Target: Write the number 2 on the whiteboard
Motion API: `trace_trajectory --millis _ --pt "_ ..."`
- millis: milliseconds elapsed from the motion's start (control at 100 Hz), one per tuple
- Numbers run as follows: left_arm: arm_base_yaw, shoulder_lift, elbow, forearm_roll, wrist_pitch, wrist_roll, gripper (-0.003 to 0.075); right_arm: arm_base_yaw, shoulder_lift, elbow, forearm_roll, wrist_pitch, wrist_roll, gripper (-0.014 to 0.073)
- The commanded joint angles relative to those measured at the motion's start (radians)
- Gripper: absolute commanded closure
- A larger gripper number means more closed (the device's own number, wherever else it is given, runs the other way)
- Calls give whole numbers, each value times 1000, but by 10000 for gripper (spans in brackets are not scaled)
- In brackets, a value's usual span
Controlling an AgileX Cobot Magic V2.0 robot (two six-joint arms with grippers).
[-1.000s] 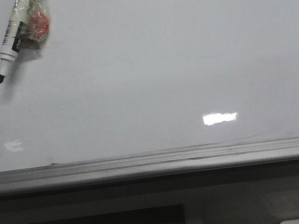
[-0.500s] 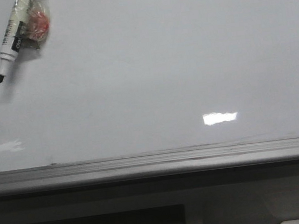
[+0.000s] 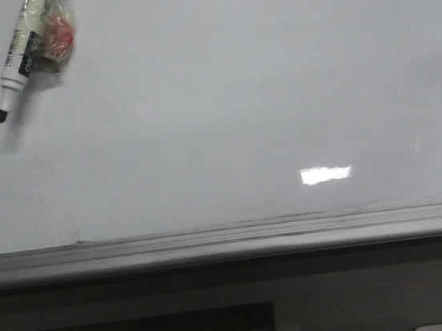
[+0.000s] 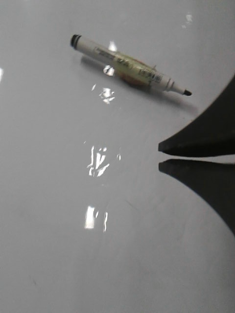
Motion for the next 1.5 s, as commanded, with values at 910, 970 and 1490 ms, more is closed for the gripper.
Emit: trace_trajectory --millis 910,970,1490 --pt "-543 551 -167 -38 -371 171 372 146 148 -145 49 -17 -111 233" --pt "-543 582 -177 -36 -388 171 372 146 148 -145 49 -17 -111 233" --pt "-543 714 -251 -10 -439 171 476 146 148 -145 49 -17 -111 233"
